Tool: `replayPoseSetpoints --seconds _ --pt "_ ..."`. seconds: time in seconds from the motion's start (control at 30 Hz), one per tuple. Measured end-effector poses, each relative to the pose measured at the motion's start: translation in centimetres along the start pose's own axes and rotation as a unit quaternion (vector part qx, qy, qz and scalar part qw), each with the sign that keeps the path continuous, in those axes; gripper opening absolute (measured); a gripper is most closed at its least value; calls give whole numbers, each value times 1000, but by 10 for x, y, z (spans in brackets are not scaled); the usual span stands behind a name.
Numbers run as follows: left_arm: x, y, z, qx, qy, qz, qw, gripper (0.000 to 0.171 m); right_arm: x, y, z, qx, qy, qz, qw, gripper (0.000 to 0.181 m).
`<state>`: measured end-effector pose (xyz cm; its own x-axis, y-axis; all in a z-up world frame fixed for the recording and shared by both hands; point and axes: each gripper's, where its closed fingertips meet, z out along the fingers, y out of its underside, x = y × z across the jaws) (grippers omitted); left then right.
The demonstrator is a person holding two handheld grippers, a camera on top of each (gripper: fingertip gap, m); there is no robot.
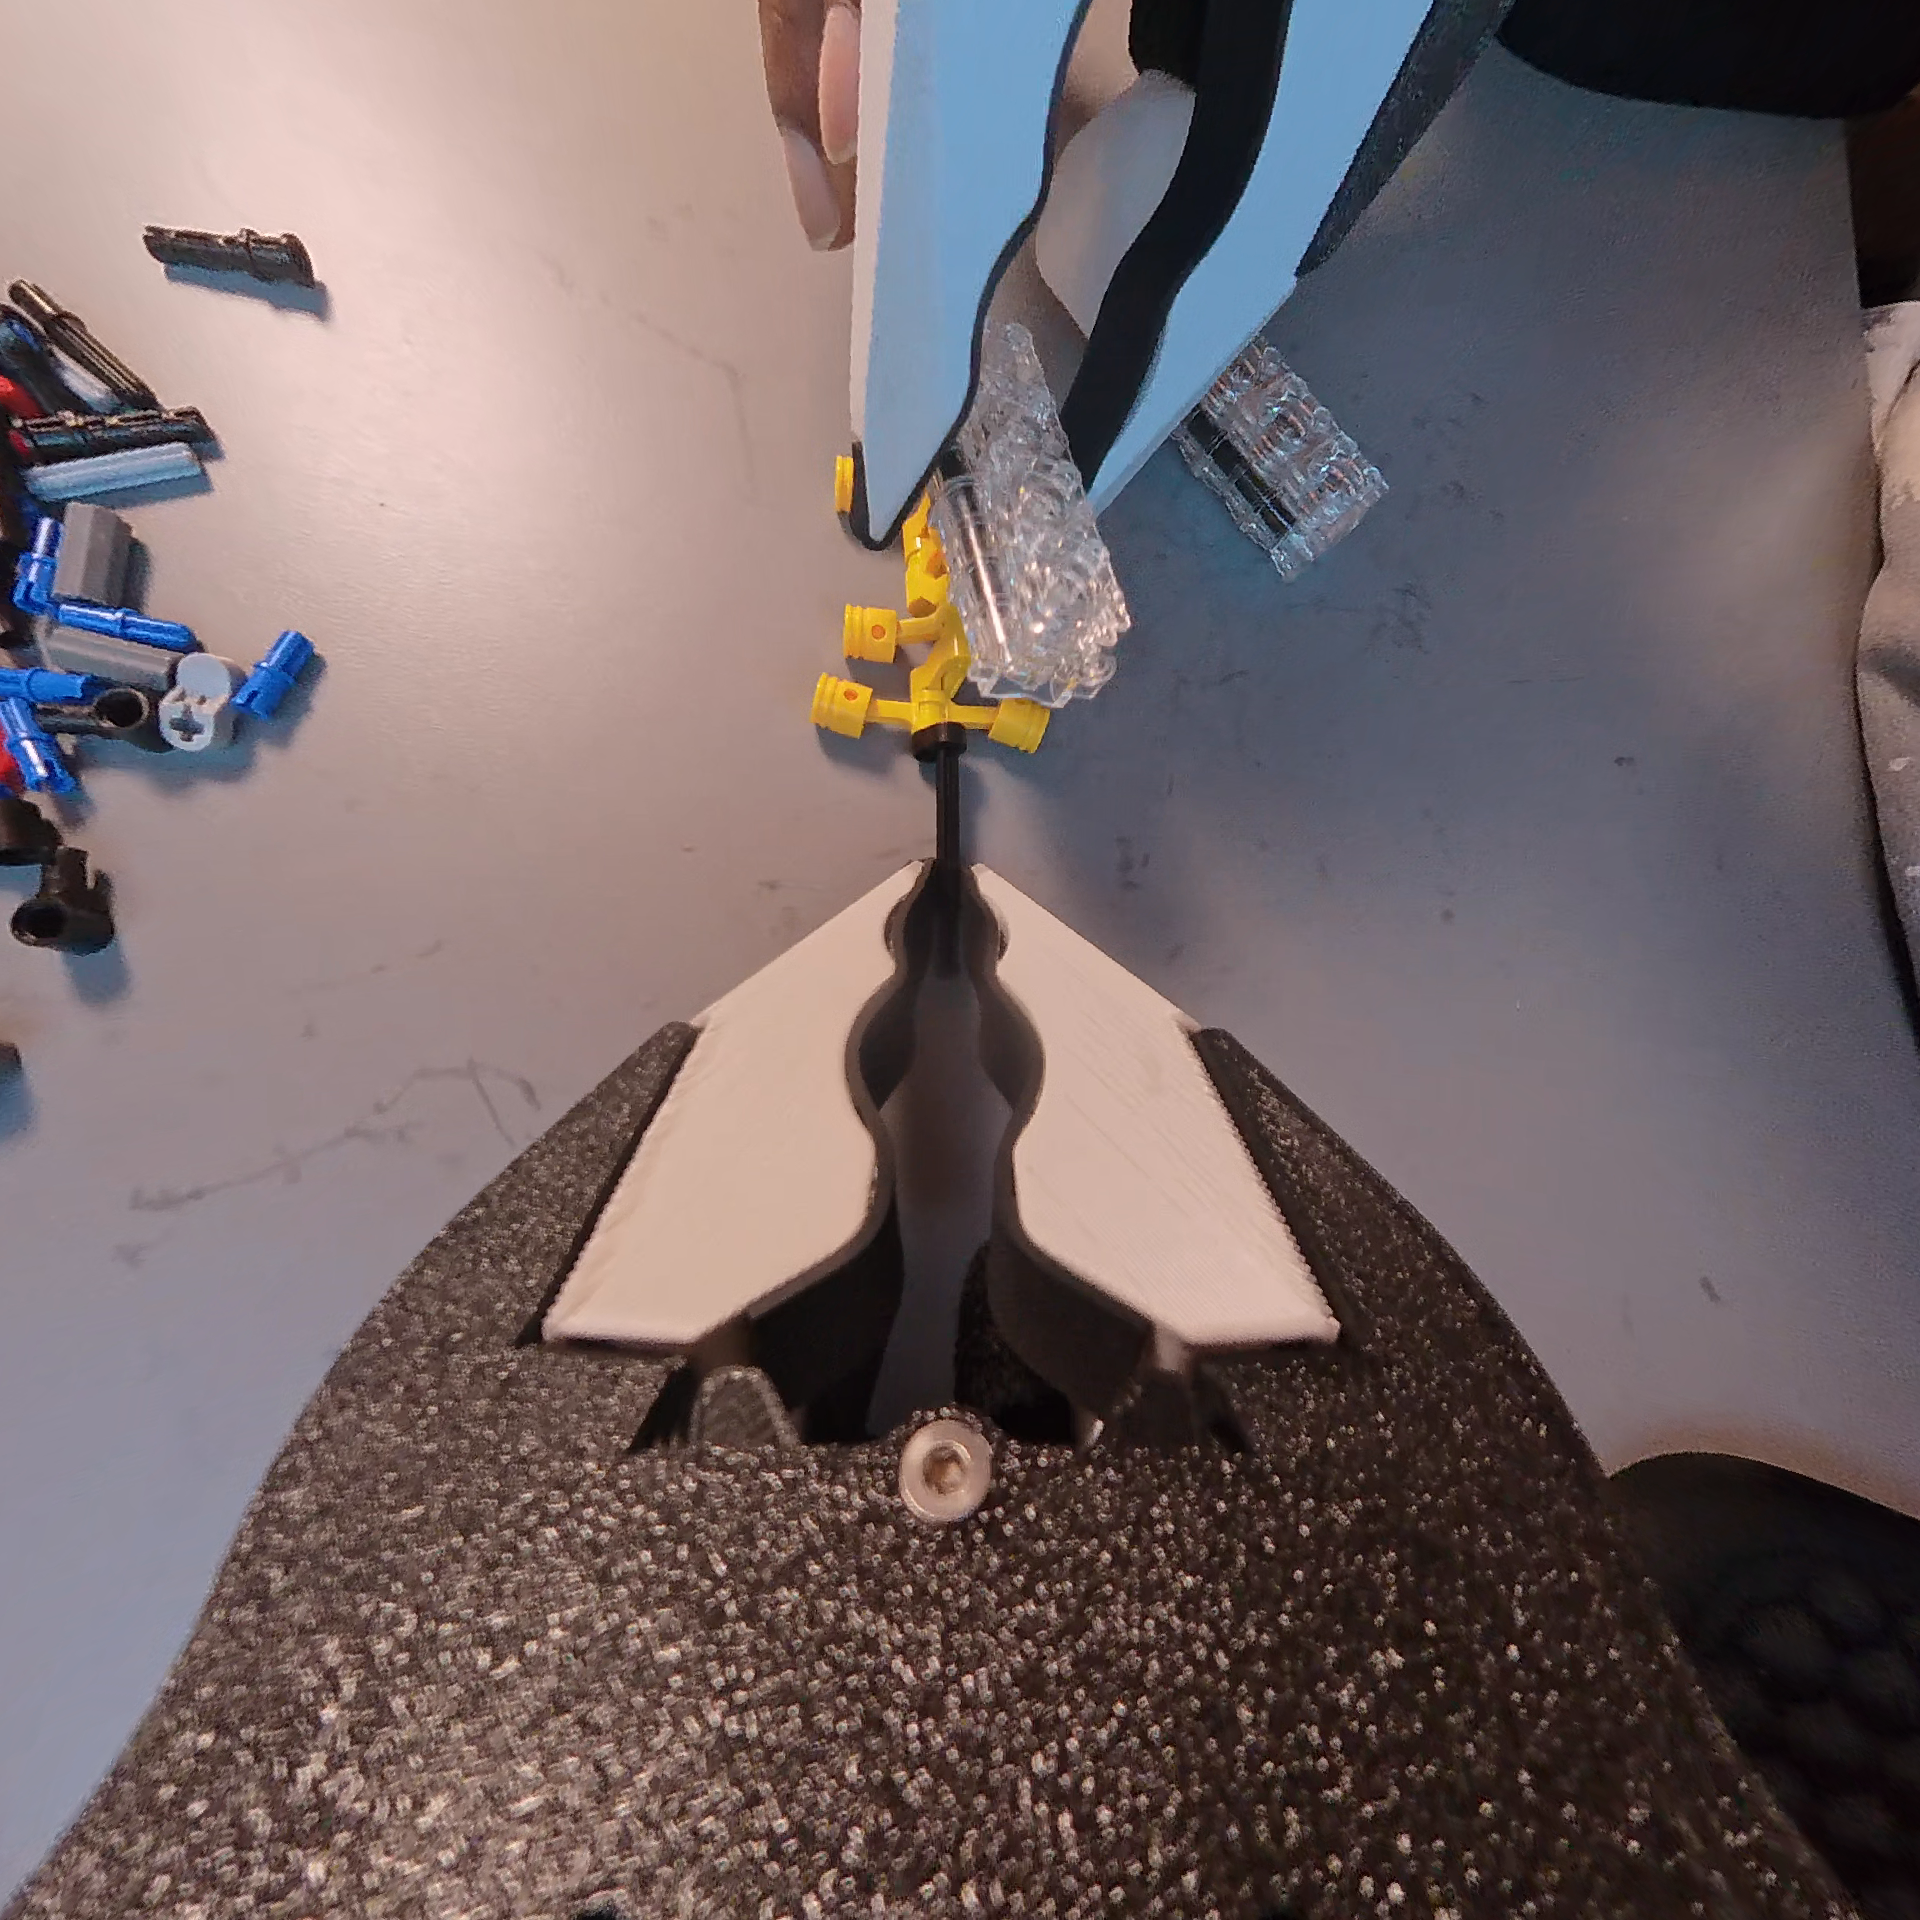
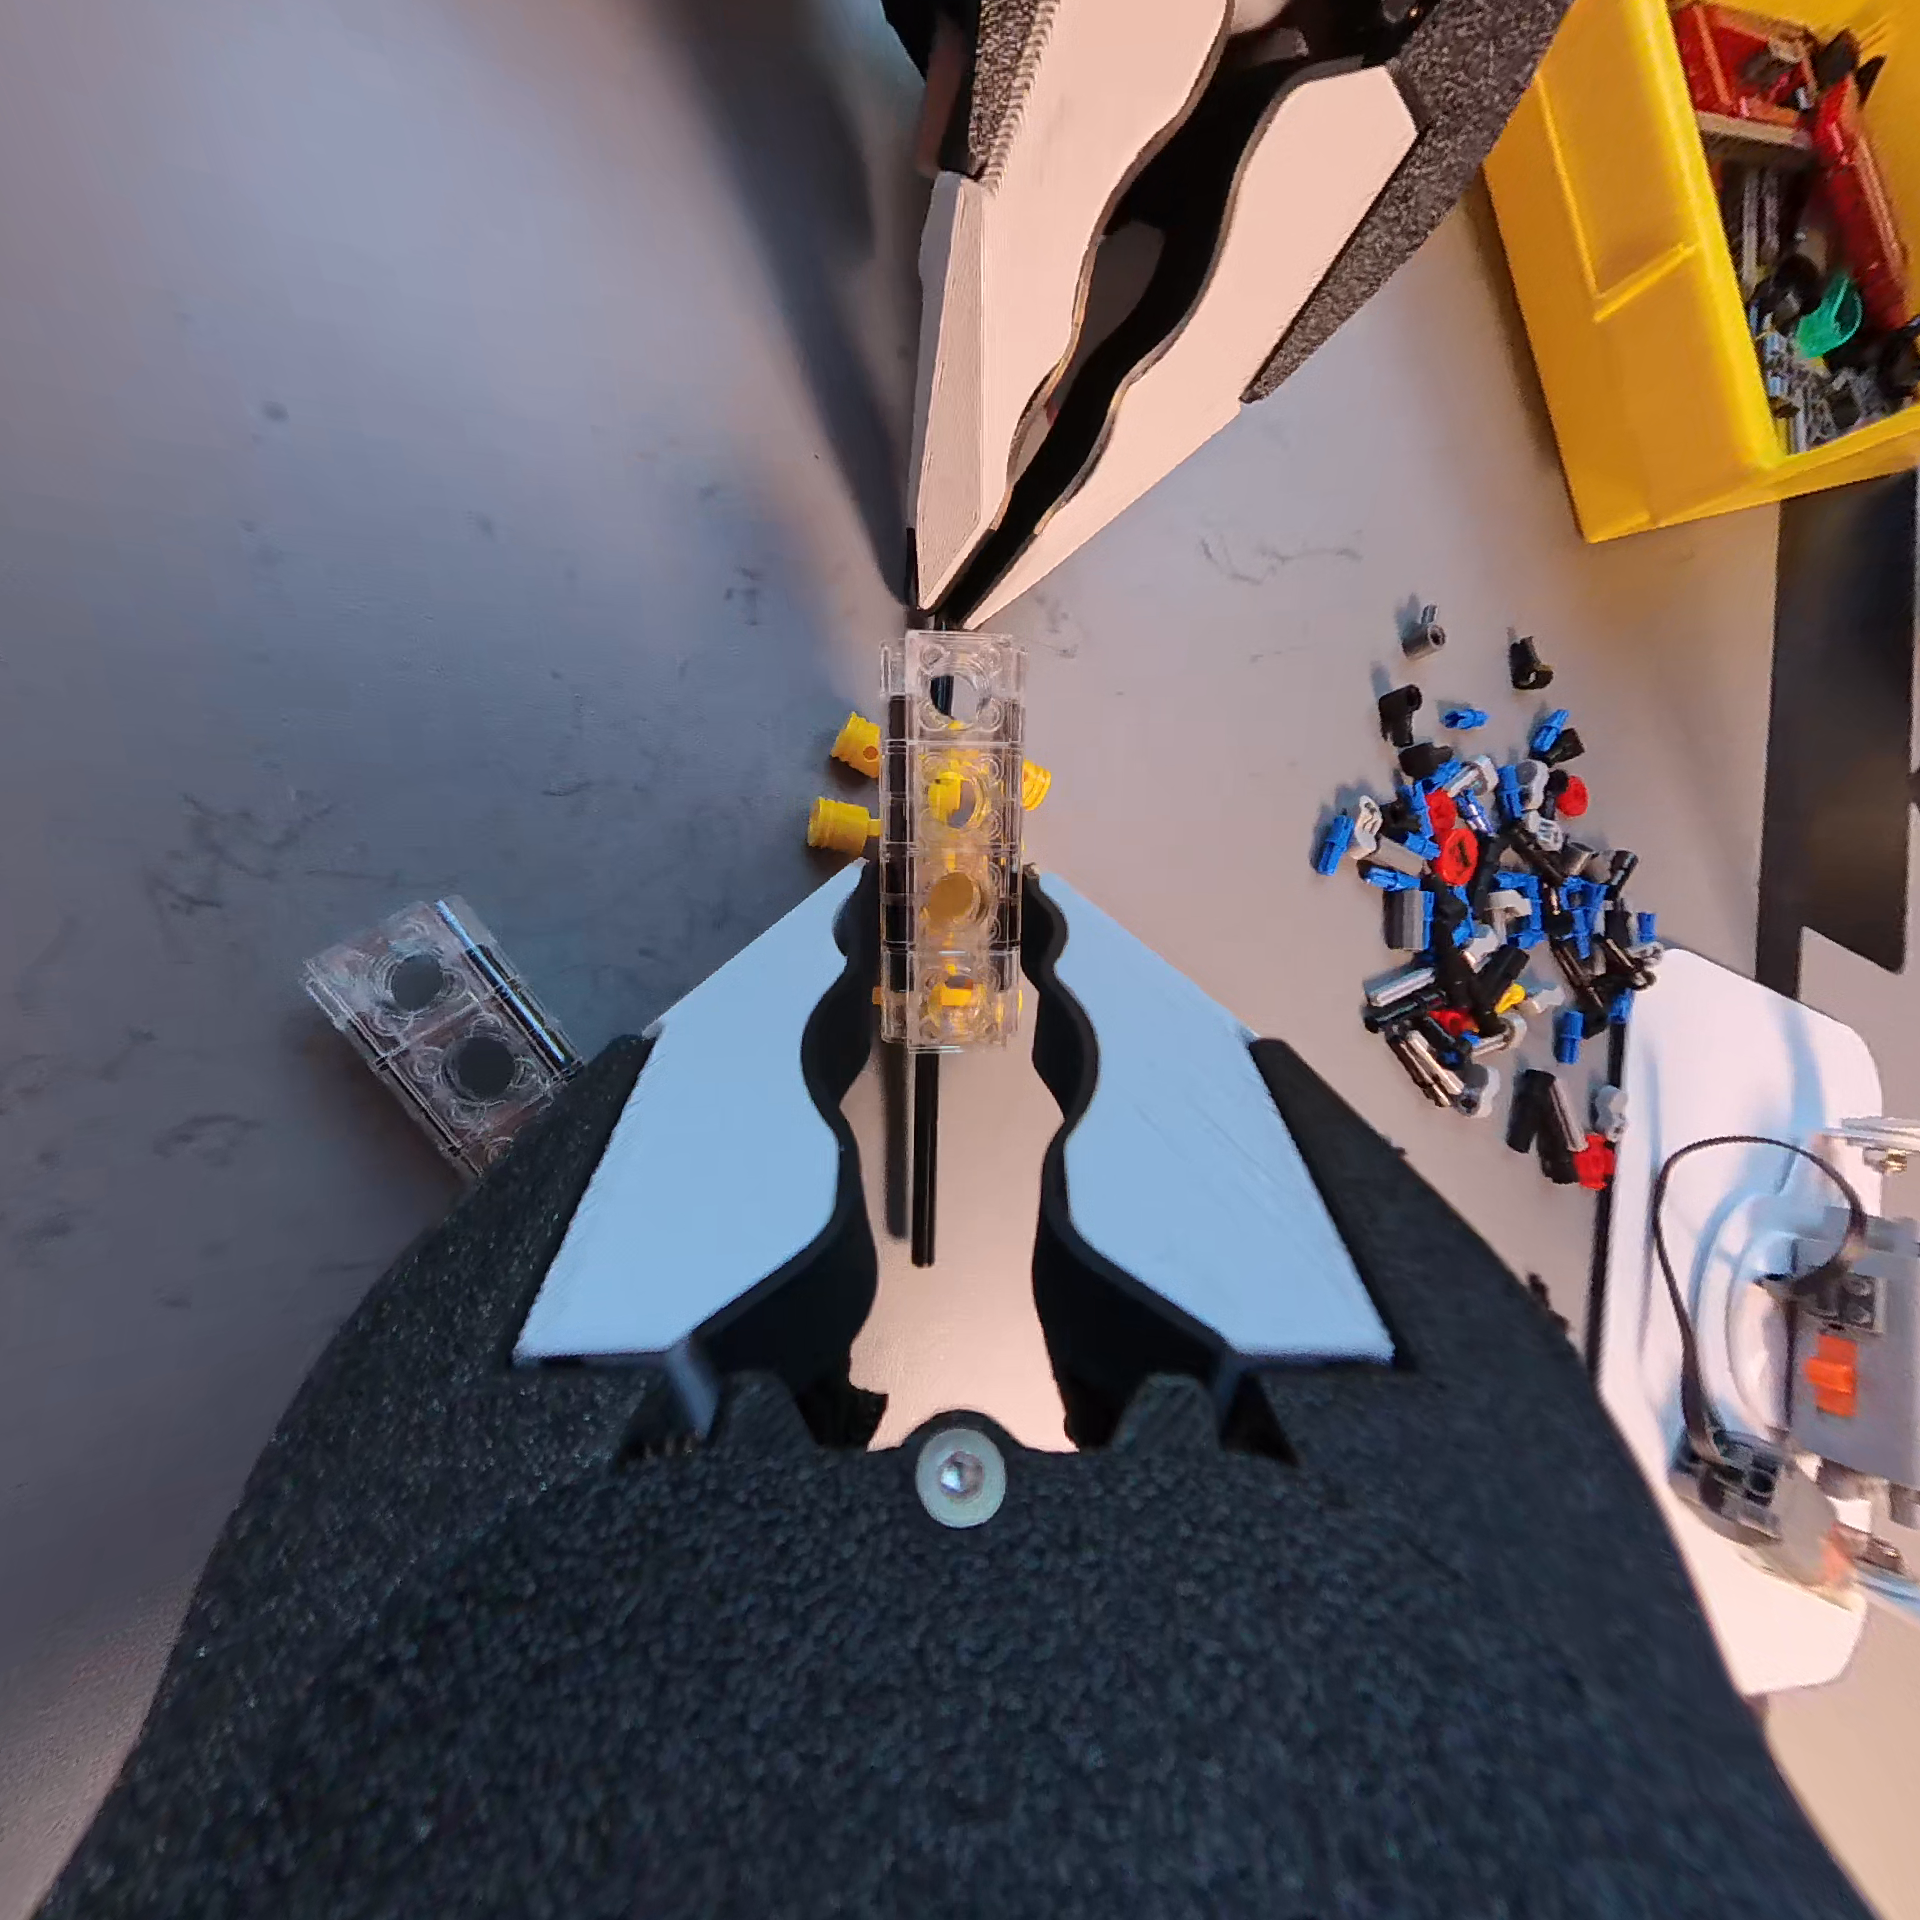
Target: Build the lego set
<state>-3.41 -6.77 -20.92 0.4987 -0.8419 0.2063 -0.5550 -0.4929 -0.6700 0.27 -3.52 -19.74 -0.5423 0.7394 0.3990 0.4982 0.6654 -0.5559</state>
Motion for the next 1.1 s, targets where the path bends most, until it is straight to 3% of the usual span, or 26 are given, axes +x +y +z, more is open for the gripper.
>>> replayPoseSetpoints --seconds 0.23,0.37,0.43,0.63,0.73,1.0,1.1 --pt "4 -1 2 -2 10 3 1000 4 4 5 2 -48 -30 47 997 25" --pt "-1 -1 -1 1 -9 7 1000 4 2 5 3 -63 -43 30 997 25" --pt "-2 -2 -4 3 -17 9 1000 14 6 8 4 -75 -41 31 996 25" --pt "6 -40 -11 78 -47 35 995 39 5 4 7 -84 -62 17 994 25" --pt "5 -48 0 69 -77 57 993 28 7 3 9 -89 -65 8 994 25" --pt "-3 -26 8 34 -103 60 992 24 8 -3 -3 46 -72 64 994 26" --pt "0 -25 9 28 -103 61 992 24 5 -5 -7 76 -60 48 994 26"
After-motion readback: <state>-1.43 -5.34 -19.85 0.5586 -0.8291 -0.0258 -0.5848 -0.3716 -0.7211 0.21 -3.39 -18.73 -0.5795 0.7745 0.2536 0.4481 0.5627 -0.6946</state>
